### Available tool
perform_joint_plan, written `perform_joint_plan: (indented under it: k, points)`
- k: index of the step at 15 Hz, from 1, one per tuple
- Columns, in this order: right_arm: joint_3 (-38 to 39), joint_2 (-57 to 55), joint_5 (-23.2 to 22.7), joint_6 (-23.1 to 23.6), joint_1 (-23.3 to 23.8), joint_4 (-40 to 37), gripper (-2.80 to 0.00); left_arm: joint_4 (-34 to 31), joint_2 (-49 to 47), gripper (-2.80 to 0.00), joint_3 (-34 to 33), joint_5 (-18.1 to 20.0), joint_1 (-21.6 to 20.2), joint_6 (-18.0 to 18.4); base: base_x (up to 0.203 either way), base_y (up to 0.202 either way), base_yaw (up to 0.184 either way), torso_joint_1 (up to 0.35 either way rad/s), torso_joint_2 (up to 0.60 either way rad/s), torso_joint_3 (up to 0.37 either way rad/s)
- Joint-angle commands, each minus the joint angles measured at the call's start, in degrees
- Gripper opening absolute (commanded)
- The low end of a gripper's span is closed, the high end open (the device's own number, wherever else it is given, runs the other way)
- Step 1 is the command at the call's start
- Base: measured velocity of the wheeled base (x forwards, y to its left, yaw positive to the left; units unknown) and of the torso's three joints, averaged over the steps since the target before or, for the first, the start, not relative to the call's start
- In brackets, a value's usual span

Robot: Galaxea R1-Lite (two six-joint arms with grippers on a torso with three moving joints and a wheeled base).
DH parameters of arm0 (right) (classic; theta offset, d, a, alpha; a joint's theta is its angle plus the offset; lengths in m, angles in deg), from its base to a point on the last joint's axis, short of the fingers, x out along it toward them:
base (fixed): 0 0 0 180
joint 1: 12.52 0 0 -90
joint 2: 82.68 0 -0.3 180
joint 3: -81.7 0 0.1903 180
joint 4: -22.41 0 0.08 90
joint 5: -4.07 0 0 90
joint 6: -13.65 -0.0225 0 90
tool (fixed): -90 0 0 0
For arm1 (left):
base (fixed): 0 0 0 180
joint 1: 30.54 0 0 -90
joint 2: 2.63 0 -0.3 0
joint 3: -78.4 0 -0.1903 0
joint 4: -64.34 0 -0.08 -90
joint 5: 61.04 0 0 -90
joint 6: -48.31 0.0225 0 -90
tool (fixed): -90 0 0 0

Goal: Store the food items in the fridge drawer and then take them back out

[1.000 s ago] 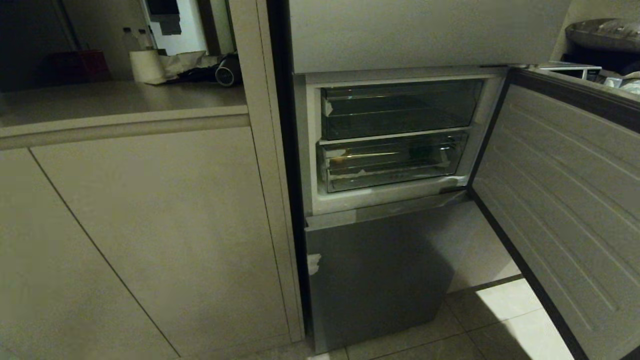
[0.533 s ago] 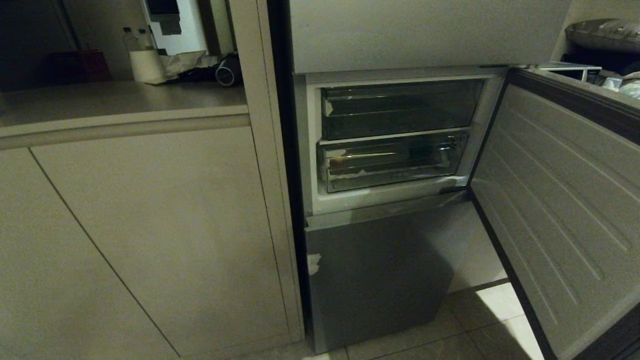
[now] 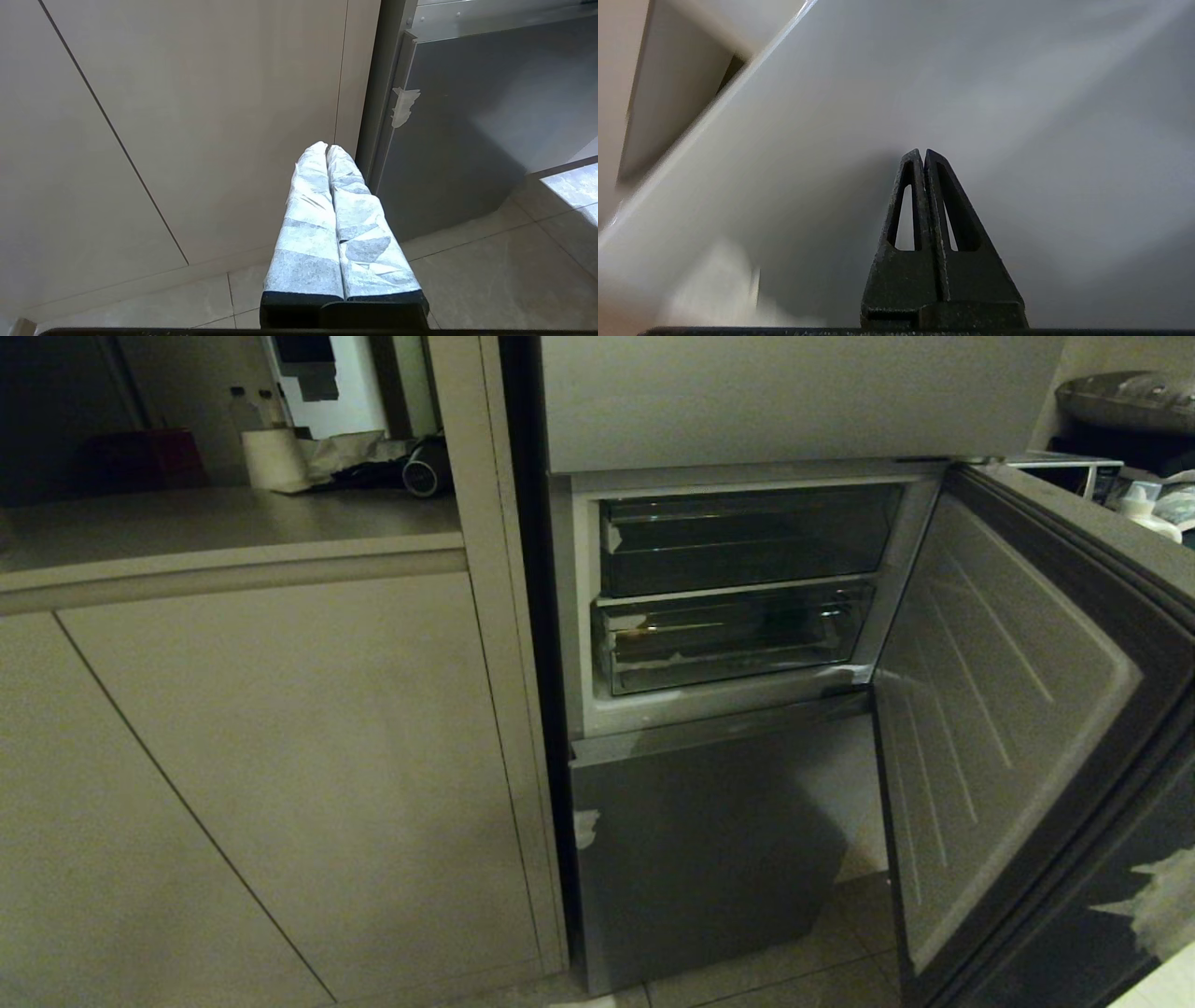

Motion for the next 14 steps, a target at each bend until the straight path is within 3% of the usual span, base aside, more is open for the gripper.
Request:
perform_joint_plan:
  k: [1,3,6,7,10,14]
  points:
    - [1.83,1.92,4.06,3.6,-8.93,-0.47,-2.8,-0.02,-0.07,-2.8,0.0,-0.02,0.0,-0.01,0.0,0.0,0.0,0.0,0.0,0.0]
    - [1.94,1.88,12.3,10.15,-18.54,-4.25,-2.8,-0.02,-0.07,-2.8,0.0,-0.02,0.0,-0.01,0.0,0.0,0.0,0.0,0.0,0.0]
    - [0.67,-0.85,30.97,22.45,-35.64,-9.33,-2.8,-0.02,-0.07,-2.8,0.0,-0.02,0.0,-0.01,0.0,0.0,0.0,0.0,0.0,0.0]
    - [-0.62,-3.85,35.6,26.5,-39.09,-10.04,-2.8,-0.02,-0.07,-2.8,0.0,-0.02,0.0,-0.01,0.0,0.0,0.0,0.0,0.0,0.0]
    - [-7.79,-13.96,39.91,32.21,-40.64,-10.77,-2.8,-0.02,-0.07,-2.8,0.0,-0.02,0.0,-0.01,0.0,0.0,0.0,0.0,0.0,0.0]
    - [-16.19,-24.92,40.52,37.05,-41.44,-10.45,-2.8,-0.02,-0.07,-2.8,0.0,-0.02,0.0,-0.01,0.0,0.0,0.0,0.0,0.0,0.0]
